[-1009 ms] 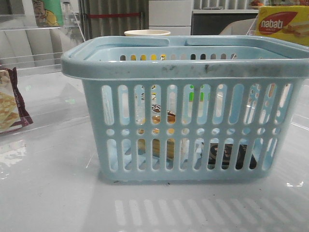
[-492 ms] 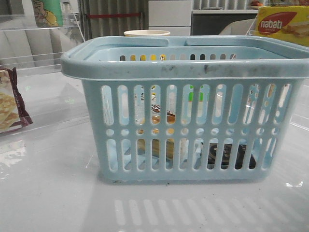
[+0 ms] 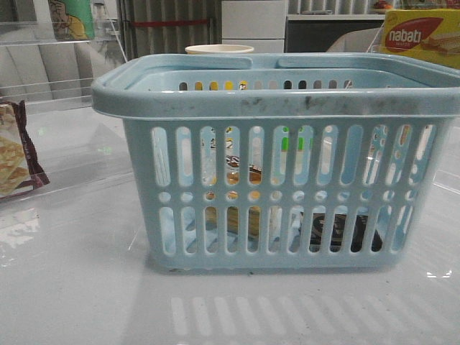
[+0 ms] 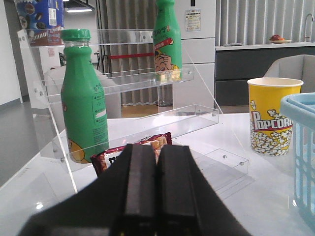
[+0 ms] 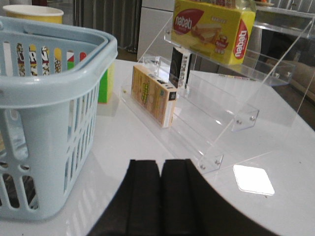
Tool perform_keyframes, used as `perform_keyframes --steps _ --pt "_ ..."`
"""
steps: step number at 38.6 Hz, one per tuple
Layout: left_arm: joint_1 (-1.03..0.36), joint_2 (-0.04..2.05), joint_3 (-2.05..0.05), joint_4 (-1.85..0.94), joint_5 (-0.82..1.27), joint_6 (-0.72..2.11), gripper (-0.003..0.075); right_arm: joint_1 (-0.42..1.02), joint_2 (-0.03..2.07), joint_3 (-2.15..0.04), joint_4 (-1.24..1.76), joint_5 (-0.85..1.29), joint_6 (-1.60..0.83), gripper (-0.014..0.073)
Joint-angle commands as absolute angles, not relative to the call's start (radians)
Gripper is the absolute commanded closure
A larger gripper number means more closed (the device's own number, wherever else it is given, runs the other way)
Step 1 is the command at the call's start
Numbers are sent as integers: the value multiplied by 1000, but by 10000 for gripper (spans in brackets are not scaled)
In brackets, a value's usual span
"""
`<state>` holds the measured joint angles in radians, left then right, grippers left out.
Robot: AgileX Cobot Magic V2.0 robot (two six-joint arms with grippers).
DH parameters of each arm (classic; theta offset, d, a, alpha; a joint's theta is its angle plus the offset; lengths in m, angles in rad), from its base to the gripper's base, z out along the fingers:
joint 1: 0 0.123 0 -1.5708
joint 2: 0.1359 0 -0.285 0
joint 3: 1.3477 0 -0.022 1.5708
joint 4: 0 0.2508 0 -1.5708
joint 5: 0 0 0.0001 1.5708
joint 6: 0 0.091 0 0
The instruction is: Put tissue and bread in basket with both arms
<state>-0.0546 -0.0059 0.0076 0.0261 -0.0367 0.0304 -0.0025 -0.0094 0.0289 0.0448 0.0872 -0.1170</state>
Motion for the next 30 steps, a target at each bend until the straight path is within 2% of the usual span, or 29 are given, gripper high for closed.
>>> perform_keyframes --steps 1,30 --pt "-55 -24 7 17 -123 21 629 -9 -29 29 48 -43 -107 538" --pt "-55 -24 7 17 -123 21 629 -9 -29 29 48 -62 -103 538"
